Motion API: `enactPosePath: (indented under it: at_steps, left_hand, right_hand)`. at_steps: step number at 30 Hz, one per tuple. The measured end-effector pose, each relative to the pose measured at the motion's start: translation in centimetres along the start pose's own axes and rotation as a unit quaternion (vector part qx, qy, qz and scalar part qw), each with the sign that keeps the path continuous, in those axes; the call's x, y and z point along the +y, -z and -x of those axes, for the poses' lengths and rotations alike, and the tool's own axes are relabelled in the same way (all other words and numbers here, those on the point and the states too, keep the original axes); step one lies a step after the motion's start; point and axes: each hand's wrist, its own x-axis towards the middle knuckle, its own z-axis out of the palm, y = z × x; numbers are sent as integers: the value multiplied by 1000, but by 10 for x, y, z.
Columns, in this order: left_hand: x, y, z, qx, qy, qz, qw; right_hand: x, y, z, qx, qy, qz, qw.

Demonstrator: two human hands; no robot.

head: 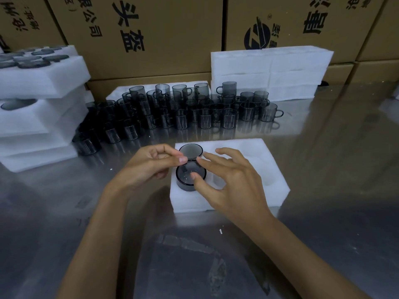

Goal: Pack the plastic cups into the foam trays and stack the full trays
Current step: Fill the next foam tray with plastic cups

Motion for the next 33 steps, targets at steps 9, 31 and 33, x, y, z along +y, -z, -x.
enactPosePath:
  at_steps: [9,31,33]
  left_hand:
    - [-4,-4,0,-9,46,-13,999]
    - [-38,-31,-34,305,-63,3,950]
    - [-40,-28,-38,313,-55,2,948]
  right_hand:
    - [6,-5,-1,-66,24,68,995]
    - [84,-11,-141,-143,-268,-58,951]
    - [106,-27,-162,-216,-291,-3,932]
